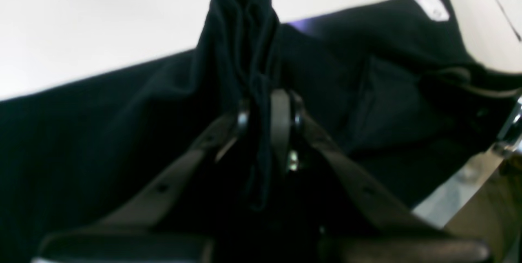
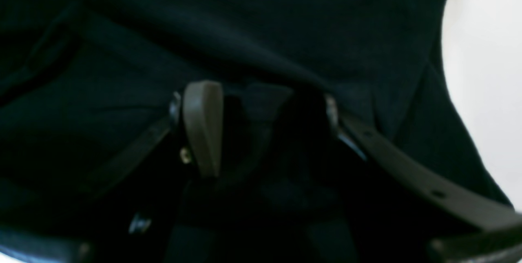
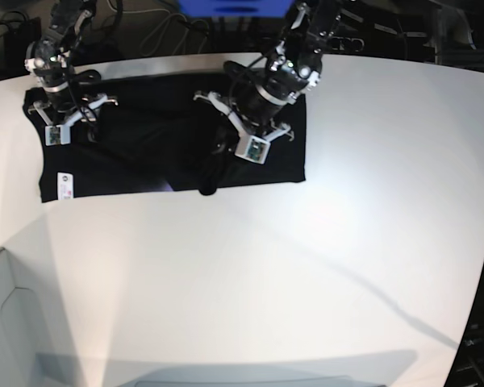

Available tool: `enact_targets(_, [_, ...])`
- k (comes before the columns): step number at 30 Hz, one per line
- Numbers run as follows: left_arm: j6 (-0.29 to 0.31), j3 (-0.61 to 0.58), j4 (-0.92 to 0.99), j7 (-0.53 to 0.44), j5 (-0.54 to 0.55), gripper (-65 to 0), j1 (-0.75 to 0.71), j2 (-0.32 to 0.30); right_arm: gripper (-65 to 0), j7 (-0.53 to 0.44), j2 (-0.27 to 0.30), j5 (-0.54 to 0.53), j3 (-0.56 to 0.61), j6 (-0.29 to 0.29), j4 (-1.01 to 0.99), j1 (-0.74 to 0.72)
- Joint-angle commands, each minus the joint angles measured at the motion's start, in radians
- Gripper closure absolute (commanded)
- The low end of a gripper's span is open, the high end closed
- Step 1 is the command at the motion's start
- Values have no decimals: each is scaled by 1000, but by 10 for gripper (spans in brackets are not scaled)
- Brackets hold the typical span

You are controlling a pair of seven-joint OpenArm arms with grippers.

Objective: Fold the T-shirt properly
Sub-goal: 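Carry the left gripper's end across toward the right gripper, folding the strip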

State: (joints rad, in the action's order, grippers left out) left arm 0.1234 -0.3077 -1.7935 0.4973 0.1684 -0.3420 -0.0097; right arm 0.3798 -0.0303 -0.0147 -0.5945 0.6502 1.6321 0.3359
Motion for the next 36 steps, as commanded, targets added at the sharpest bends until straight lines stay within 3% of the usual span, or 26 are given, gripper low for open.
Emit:
enact_targets(1, [5, -5, -18, -24, 13, 0, 21, 12, -317, 35, 3, 22, -2, 6, 4, 7])
enact_targets(9, [5, -91, -15, -21, 9, 0, 94, 12, -317, 35, 3, 22, -2, 6, 4, 6])
enact_targets(16, [5, -98, 31, -21, 9, -2, 119, 12, -317, 35, 3, 22, -2, 6, 4, 6])
enact_targets(19, [5, -98, 37, -19, 12, -66, 117, 12, -317, 35, 3, 22, -2, 6, 4, 6])
enact_targets(23, [5, -146, 36, -21, 9, -245, 114, 4, -317, 35, 3, 22, -2, 6, 6, 6])
enact_targets(25, [5, -178, 27, -21, 9, -302, 116, 1, -317, 35, 3, 22, -2, 6, 6, 6])
enact_targets(30, [5, -186, -53, -25, 9, -316, 106, -2, -317, 35, 3, 22, -2, 6, 7, 6])
enact_targets(36, [5, -64, -151, -30, 18, -316, 67, -86, -317, 35, 3, 20, -2, 6, 7, 4])
